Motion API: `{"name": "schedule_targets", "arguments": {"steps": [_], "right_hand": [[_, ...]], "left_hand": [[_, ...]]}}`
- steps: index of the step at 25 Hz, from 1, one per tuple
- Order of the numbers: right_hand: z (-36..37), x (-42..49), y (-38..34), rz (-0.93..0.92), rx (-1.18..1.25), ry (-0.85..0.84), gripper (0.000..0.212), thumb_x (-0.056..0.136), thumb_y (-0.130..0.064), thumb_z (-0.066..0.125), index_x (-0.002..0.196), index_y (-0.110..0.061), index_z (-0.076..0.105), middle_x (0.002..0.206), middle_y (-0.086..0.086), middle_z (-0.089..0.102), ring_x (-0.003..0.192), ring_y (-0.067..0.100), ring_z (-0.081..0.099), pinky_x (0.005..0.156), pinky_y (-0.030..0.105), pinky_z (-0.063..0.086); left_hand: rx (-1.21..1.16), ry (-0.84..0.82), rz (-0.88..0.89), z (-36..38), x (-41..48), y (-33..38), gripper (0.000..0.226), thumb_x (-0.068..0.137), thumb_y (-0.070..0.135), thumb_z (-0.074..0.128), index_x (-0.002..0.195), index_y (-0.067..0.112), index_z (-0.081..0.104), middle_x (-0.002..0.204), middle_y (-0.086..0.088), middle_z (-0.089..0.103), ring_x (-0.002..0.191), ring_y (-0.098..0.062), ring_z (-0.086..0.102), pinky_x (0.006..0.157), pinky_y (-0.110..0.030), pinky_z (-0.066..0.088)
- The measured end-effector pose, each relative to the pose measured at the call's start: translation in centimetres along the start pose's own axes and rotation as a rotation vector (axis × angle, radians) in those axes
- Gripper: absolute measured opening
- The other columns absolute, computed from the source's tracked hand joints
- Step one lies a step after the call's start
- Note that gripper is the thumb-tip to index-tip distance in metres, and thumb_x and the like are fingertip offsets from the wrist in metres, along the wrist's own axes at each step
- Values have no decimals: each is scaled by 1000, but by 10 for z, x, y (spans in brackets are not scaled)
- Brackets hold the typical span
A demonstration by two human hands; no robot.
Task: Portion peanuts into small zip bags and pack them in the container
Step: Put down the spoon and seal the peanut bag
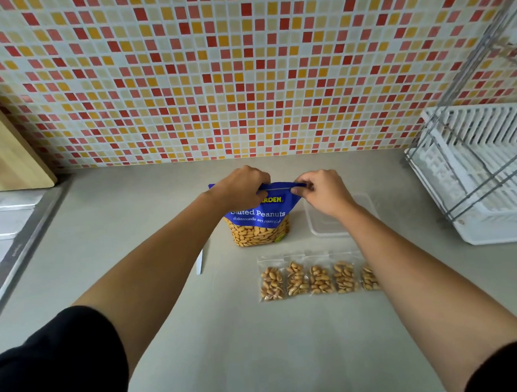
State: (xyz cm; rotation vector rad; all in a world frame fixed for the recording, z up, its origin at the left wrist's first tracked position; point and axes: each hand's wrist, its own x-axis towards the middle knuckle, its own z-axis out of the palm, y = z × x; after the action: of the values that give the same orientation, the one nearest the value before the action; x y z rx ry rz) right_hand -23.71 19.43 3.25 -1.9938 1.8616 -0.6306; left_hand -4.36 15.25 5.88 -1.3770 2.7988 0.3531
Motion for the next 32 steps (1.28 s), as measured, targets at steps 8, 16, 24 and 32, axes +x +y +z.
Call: {"name": "schedule_targets", "arguments": {"steps": [8, 16, 24, 32], "right_hand": [[2, -1, 0, -11, 20, -2, 18, 84, -22, 67, 98, -13, 73, 89, 9, 73, 83, 25, 64, 77, 37, 51], [5, -3, 1, 86, 40, -1, 12, 84, -21, 67, 91, -13, 70, 85, 7, 70, 74, 18, 56, 68, 25, 42], [8, -2, -4, 115, 79, 19, 12, 84, -24, 68, 90, -14, 70, 80, 3, 67, 74, 16, 56, 66, 23, 39], [8, 4, -2, 113, 87, 26, 13, 82, -25, 69, 90, -14, 71, 87, 5, 71, 77, 16, 59, 70, 25, 43]], "left_hand": [[-52, 99, 63, 8, 11, 17, 24, 94, 23, 50, 110, 8, 60, 103, -10, 66, 86, -21, 56, 70, -26, 41], [53, 176, 40, 26, 16, 26, 24, 97, 20, 42, 106, 4, 57, 103, -13, 62, 92, -29, 58, 77, -36, 45], [80, 301, 84, 22, -8, -11, 25, 95, 20, 44, 106, 5, 60, 104, -11, 65, 95, -28, 57, 83, -34, 39], [83, 347, 106, 13, -34, -55, 21, 90, 17, 52, 95, 0, 63, 92, -16, 68, 85, -33, 60, 77, -38, 43]]}}
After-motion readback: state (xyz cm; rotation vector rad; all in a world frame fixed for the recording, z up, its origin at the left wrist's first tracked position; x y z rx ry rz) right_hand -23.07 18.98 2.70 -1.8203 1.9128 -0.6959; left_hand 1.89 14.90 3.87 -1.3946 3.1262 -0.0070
